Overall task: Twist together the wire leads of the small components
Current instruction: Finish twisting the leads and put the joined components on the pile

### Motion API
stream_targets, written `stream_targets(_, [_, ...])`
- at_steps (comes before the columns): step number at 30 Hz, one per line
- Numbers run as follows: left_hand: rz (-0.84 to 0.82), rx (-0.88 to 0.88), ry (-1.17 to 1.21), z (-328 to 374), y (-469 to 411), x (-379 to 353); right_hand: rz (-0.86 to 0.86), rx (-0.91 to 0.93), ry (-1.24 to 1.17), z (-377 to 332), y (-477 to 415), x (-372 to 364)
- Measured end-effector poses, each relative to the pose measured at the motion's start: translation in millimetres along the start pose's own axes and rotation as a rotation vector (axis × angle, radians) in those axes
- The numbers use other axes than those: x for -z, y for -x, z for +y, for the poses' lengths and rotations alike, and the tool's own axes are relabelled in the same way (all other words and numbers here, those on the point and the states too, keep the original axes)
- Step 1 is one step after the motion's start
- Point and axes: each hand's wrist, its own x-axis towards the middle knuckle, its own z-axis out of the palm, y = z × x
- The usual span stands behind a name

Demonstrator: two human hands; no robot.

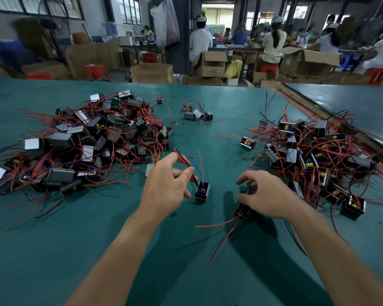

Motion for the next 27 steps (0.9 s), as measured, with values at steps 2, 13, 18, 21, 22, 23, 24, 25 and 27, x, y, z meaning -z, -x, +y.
stream_targets(2, [-0.003, 0.008, -0.005, 2, 0, -1, 0.027, 0.023, -0.114, -1, 0, -1])
stream_targets(13, [0.028, -0.091, -0.054, 5, 3, 0, 0.034, 0.018, -0.661, -9, -2, -6])
stream_targets(18, [0.016, -0.086, 0.023, 5, 2, -2, -0.069, 0.030, -0.742, -15, 4, -3])
stream_targets(21, [-0.016, -0.081, 0.055, 3, 3, -5, -0.189, 0.069, -0.765, -17, 8, 0])
stream_targets(22, [-0.030, -0.084, 0.067, 3, 2, -7, -0.235, 0.097, -0.759, -17, 9, 1])
stream_targets(23, [-0.047, -0.086, 0.077, 2, 2, -7, -0.268, 0.123, -0.749, -18, 10, 2])
stream_targets(24, [-0.060, -0.087, 0.083, 2, 1, -8, -0.290, 0.146, -0.733, -18, 11, 2])
stream_targets(25, [-0.070, -0.087, 0.088, 2, 1, -8, -0.306, 0.168, -0.713, -19, 12, 2])
stream_targets(27, [-0.079, -0.090, 0.097, 2, 1, -9, -0.340, 0.200, -0.678, -21, 13, 1])
